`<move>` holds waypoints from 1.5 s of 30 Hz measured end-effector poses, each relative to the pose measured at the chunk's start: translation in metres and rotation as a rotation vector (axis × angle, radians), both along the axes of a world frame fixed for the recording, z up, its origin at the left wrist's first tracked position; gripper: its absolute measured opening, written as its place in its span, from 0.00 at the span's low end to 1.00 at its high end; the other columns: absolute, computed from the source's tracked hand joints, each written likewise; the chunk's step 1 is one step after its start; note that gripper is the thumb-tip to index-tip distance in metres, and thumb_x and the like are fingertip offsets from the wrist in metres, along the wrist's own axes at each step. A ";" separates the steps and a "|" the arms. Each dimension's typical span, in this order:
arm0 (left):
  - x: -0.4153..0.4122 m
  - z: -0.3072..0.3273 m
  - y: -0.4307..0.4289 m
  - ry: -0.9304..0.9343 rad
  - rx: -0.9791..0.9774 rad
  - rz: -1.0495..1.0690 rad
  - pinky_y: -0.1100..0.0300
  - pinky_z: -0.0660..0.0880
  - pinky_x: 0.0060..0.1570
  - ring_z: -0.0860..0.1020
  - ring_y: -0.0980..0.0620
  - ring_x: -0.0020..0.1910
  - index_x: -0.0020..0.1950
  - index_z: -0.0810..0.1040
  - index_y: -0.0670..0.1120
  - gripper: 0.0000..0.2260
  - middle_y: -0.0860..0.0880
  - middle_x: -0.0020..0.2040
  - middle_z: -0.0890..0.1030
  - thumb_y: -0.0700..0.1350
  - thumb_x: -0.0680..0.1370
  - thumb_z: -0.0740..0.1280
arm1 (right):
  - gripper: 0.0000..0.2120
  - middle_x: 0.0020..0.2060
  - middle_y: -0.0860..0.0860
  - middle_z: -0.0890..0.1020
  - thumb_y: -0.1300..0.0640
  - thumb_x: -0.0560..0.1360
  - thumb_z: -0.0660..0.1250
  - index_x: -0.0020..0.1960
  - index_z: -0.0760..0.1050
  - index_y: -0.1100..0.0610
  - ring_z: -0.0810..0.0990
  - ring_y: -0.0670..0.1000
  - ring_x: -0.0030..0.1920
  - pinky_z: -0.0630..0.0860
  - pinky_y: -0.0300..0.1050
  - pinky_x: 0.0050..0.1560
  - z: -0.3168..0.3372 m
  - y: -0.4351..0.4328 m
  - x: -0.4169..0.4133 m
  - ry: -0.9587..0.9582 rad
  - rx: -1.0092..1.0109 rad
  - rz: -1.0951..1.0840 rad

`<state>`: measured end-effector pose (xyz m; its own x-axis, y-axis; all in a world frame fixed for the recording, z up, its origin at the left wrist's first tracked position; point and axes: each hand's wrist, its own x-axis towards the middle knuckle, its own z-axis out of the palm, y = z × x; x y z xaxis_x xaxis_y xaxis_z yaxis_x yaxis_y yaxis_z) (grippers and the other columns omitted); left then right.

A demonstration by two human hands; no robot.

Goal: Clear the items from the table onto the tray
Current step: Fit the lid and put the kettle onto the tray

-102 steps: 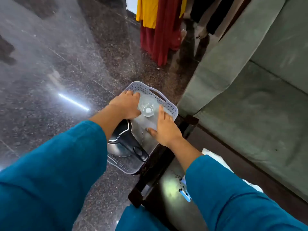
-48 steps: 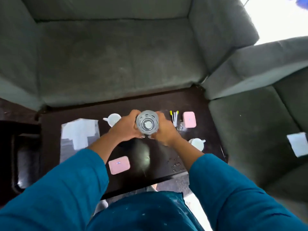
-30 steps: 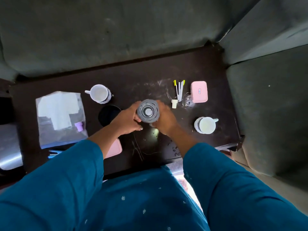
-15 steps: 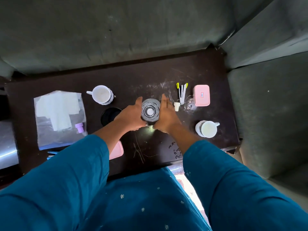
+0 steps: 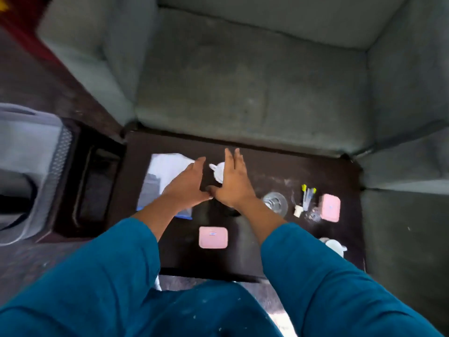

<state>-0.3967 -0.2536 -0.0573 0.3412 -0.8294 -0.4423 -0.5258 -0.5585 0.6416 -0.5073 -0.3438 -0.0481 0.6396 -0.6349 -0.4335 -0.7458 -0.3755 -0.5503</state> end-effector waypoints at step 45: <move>0.294 0.034 0.375 -0.088 -0.290 0.961 0.47 0.66 0.68 0.68 0.48 0.68 0.71 0.54 0.59 0.50 0.48 0.68 0.67 0.51 0.56 0.81 | 0.17 0.37 0.52 0.73 0.67 0.62 0.66 0.41 0.63 0.52 0.72 0.54 0.38 0.70 0.45 0.33 0.027 0.305 0.335 -0.134 0.238 0.216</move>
<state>-0.1024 0.1219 -0.0234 0.9438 -0.2569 -0.2081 0.0133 -0.5994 0.8004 -0.1723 -0.0389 -0.0213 0.8095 -0.3698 -0.4560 -0.5780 -0.3660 -0.7294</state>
